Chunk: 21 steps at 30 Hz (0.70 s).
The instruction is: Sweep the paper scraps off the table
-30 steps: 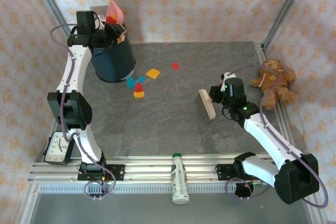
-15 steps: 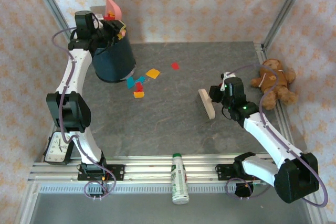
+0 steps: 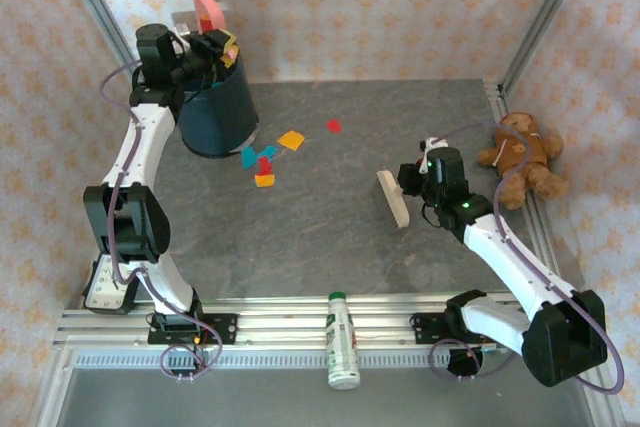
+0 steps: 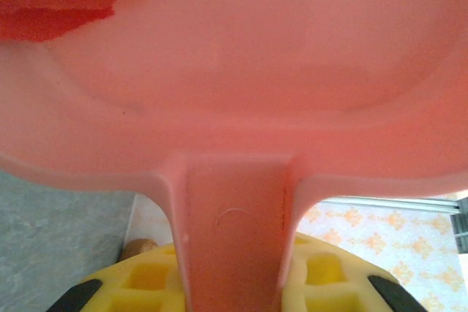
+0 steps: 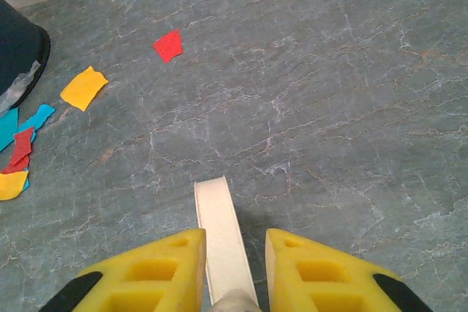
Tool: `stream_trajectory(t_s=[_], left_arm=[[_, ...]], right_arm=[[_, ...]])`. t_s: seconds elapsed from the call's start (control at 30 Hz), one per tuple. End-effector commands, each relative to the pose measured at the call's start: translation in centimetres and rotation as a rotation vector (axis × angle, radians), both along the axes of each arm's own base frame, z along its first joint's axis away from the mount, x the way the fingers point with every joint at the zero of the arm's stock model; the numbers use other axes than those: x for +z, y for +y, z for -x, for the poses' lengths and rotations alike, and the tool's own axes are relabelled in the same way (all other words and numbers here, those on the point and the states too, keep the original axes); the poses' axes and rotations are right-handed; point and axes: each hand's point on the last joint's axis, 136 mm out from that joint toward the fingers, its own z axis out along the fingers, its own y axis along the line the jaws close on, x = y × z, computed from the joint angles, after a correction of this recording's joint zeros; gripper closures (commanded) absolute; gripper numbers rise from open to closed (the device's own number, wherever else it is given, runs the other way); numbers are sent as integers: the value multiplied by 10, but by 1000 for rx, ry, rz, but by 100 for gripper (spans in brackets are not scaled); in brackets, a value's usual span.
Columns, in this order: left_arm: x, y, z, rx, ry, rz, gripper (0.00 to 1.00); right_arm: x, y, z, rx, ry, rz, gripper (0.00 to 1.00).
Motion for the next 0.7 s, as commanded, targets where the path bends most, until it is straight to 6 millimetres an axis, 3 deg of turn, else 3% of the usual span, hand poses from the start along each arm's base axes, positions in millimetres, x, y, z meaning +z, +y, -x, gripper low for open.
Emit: stream_trajectory(t_s=[0.0,0.47,0.67], left_arm=[[44,4,10,0,-122,110,100],[62,13,16,11,-193,389,100],[66,16,22,39,-211,388,100]], right_arm=[[7,1,-2,-1,-2,-10,100],[7,3,-3,-1,1,-10,100],[11,2,-6,-23,-7,-15,100]])
